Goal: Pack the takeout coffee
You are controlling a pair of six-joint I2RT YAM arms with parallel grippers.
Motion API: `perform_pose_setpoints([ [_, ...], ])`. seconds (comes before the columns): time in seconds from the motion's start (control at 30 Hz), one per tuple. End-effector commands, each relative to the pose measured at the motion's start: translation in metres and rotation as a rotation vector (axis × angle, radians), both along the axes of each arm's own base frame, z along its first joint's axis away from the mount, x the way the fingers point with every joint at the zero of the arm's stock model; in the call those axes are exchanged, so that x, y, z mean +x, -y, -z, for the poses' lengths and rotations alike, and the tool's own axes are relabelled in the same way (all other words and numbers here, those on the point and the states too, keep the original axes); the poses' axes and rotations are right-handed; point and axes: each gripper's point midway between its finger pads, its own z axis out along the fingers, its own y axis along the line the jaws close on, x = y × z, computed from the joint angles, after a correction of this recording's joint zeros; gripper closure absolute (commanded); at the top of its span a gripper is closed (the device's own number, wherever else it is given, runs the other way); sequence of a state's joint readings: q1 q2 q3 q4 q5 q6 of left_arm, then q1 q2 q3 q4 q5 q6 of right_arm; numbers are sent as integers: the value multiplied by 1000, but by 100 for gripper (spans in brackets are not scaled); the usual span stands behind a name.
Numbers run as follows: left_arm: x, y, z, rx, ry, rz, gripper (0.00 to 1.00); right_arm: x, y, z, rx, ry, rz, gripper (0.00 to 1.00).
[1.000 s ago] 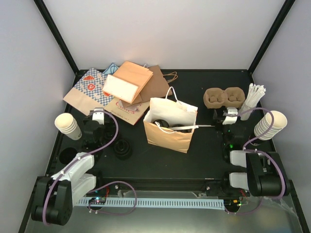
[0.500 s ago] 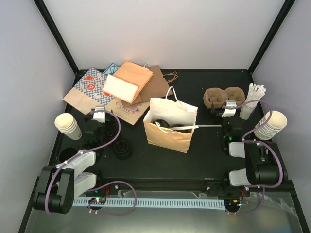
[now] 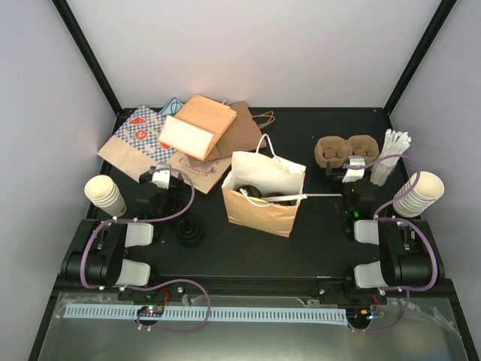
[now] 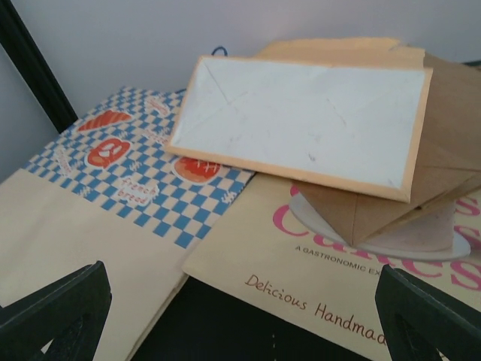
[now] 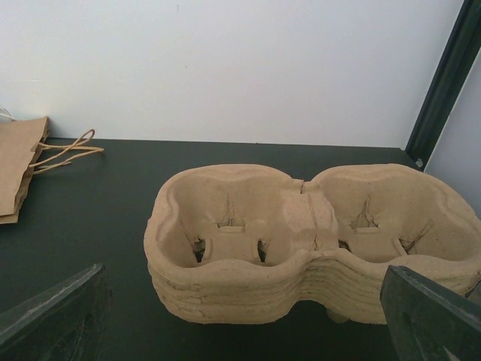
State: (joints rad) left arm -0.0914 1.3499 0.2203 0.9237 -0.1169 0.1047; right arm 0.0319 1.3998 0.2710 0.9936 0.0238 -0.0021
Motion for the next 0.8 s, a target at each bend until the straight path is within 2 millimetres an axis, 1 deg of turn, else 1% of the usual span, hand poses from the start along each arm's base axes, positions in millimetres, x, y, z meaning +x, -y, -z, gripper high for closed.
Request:
perform_pose_setpoints([
  [0.0, 15, 3, -30, -4, 107, 31, 1, 2, 6, -11, -7, 39, 27, 0],
  [0.1, 20, -5, -28, -24, 85, -10, 1, 3, 5, -10, -6, 37, 25, 0],
  [0.17, 21, -7, -27, -34, 76, -11, 1, 2, 6, -10, -6, 37, 25, 0],
  [0.77, 21, -6, -27, -35, 76, -9, 1, 3, 5, -10, -8, 35, 25, 0],
])
